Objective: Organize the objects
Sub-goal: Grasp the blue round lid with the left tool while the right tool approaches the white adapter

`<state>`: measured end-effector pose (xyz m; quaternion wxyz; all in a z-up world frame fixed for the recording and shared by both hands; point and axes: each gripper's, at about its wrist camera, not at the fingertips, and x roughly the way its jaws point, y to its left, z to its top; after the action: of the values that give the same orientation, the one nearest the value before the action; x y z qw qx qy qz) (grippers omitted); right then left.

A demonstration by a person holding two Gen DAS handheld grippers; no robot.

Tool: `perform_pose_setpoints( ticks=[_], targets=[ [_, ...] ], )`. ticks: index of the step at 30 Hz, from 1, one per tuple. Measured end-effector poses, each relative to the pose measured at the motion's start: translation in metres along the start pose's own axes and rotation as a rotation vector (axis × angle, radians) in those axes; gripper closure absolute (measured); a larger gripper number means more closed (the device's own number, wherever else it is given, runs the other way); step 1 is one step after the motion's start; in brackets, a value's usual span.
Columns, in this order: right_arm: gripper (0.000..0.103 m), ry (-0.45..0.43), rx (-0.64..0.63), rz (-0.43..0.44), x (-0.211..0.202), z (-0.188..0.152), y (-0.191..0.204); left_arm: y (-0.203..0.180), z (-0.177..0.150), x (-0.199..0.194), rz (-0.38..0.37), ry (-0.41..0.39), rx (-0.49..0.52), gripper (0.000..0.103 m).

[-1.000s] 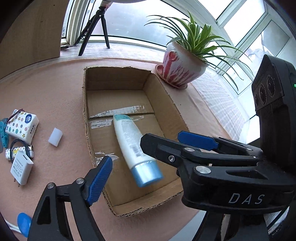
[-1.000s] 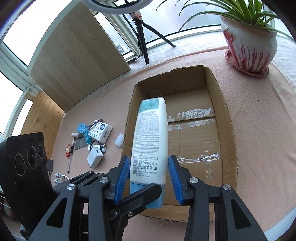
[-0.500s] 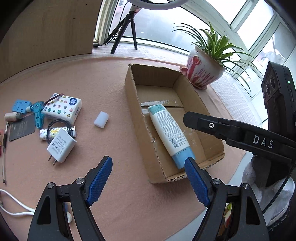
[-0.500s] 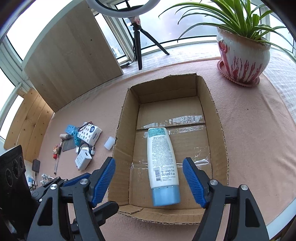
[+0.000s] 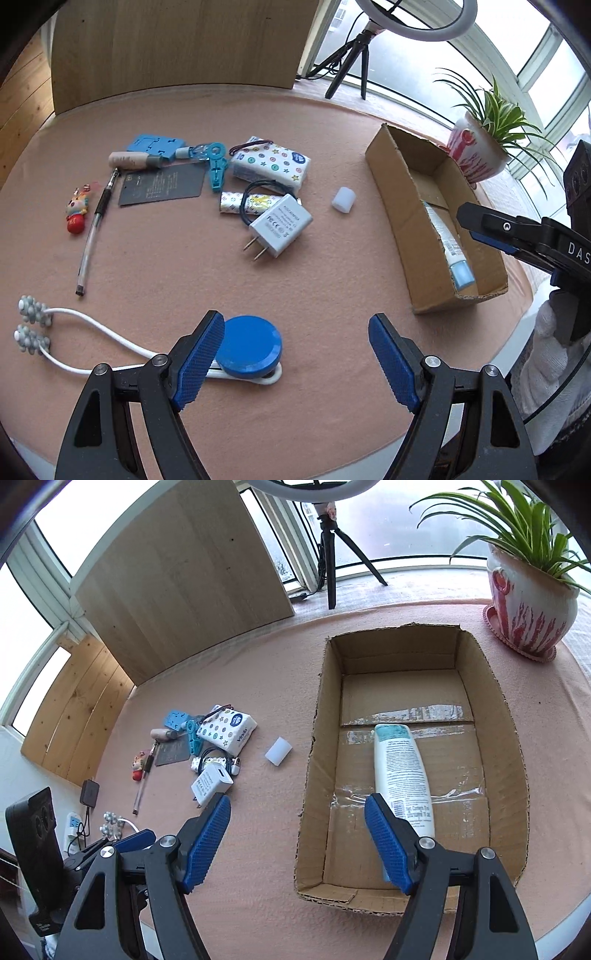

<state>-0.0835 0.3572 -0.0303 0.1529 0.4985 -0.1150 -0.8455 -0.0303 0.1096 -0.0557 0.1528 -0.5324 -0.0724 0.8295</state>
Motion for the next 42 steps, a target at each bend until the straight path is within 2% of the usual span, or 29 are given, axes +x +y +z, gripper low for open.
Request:
perform_pose_setpoints(
  ticks=[9,15,19,29,42],
  targets=[
    [0.031,0.032,-0.030,0.038,0.016,-0.006,0.032,0.012,-0.017,0.011,0.029,0.039,0.016,0.022],
    [0.031,0.051,-0.032,0.049,0.024,-0.010,0.045,0.020,-0.019,0.021,0.054,0.062,0.032,0.035],
    [0.031,0.064,-0.024,0.050,0.029,-0.012,0.049,0.022,-0.019,0.030,0.049,0.086,0.046,0.049],
    [0.031,0.084,-0.041,0.044,0.043,-0.011,0.065,0.031,-0.012,0.038,0.022,0.068,0.039,0.049],
    [0.031,0.157,-0.013,0.053,0.079,-0.001,0.076,0.048,0.001,0.044,0.038,0.038,0.025,0.049]
  ],
)
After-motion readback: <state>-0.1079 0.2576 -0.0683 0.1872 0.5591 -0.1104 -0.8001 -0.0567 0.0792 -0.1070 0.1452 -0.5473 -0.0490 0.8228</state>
